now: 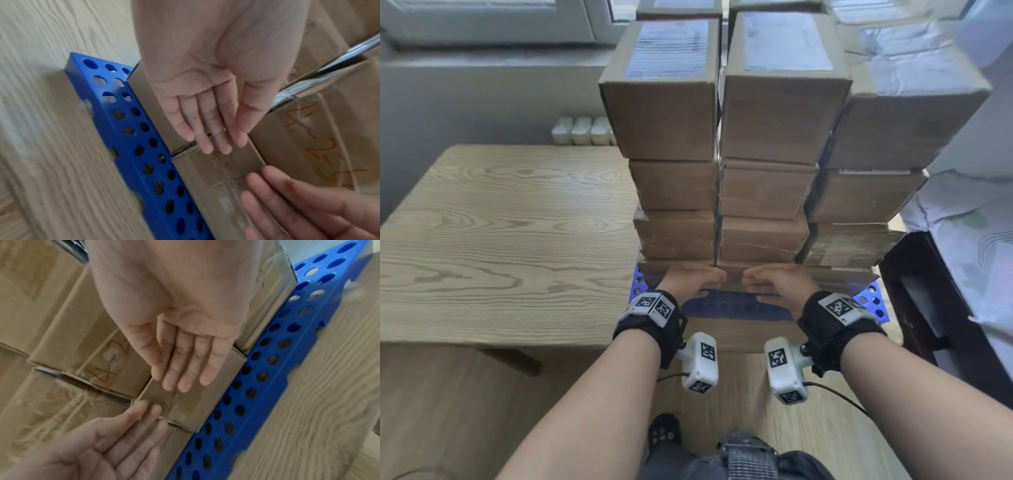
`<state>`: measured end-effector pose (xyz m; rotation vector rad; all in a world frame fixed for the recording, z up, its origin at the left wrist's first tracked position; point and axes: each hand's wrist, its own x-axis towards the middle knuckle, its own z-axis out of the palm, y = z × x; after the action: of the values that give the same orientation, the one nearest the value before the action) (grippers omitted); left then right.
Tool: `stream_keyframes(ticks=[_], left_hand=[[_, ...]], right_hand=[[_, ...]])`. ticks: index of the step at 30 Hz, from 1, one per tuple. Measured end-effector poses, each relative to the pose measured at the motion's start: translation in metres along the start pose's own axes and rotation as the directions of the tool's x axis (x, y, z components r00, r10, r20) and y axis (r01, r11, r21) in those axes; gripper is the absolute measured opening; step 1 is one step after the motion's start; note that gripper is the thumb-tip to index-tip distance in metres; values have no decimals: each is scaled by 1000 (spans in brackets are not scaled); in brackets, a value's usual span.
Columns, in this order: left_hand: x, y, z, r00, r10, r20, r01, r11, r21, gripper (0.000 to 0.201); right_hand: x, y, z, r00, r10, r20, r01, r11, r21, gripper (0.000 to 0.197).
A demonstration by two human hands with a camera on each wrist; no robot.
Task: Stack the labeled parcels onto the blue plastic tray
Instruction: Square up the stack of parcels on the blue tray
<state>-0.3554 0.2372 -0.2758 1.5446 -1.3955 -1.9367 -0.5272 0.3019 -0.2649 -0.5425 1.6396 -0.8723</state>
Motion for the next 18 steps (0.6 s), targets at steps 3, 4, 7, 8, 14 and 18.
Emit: stream_keyframes(ticks=[3,4,7,8,14,18], left_hand=[[-4,13,5,998,51,24,-50,998,-25,25],[-6,17,7,998,64,14,-63,997,-35,23],[-11,23,11,994,99,-42,-102,993,-57,18],[-13,23,12,993,104,-55,-107,992,-60,18],[-22,30,19,990,141,-22,-141,990,8,18],[-21,35,23,983,174,-63,-172,984,36,10]], right_hand=[[-10,-13,-9,1000,-6,-26,7,1000,14,11],[-13,-16,-12,999,-7,-36,7,1000,15,10],[-18,-20,-23,998,-8,-64,8,1000,12,8],[-19,-20,-26,997,-15,-71,16,1000,8,7],[-25,-22,-35,990,-98,-102,98,995,-15,6],[-27,-27,-34,981,-149,-124,146,989,-31,8]])
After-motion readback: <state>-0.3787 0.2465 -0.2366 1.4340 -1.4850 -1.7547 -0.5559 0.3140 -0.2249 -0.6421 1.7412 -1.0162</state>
